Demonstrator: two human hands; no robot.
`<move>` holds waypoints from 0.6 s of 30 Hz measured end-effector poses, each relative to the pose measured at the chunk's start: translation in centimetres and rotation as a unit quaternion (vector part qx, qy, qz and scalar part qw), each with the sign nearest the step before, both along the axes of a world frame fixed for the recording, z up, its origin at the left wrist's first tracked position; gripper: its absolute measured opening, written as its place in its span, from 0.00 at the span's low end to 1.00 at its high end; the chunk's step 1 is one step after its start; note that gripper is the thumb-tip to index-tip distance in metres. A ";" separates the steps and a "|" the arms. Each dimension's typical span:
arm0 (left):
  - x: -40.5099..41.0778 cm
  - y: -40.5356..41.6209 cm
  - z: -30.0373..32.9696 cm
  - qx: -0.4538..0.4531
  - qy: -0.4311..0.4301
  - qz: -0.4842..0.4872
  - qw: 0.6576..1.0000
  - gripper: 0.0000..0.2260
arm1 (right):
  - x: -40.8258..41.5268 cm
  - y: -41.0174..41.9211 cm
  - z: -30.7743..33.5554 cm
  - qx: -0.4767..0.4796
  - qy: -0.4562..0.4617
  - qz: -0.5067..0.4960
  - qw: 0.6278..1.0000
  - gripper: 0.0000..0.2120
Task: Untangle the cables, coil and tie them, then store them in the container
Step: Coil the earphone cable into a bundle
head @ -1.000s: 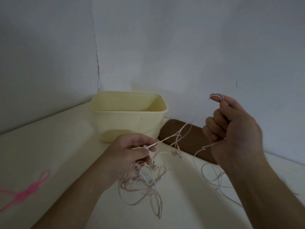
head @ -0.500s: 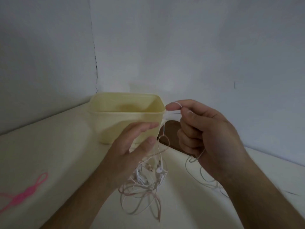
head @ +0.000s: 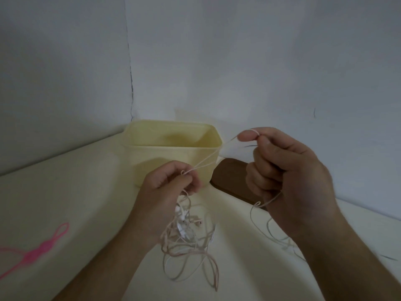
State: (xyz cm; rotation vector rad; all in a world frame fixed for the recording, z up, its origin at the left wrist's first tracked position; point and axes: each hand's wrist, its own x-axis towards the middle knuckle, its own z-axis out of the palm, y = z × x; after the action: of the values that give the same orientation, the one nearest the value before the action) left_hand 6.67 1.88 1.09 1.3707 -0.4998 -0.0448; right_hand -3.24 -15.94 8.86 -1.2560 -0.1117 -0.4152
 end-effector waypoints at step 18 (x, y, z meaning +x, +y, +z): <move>0.5 0.2 -0.3 0.043 0.015 -0.020 0.999 0.06 | -0.2 -0.9 0.5 -0.019 0.004 -0.092 0.996 0.17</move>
State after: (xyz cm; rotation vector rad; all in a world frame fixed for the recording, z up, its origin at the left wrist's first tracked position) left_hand 7.21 2.10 0.81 1.4427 -0.5060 -0.1206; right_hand -3.40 -16.81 9.38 -1.3100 0.0032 -0.5702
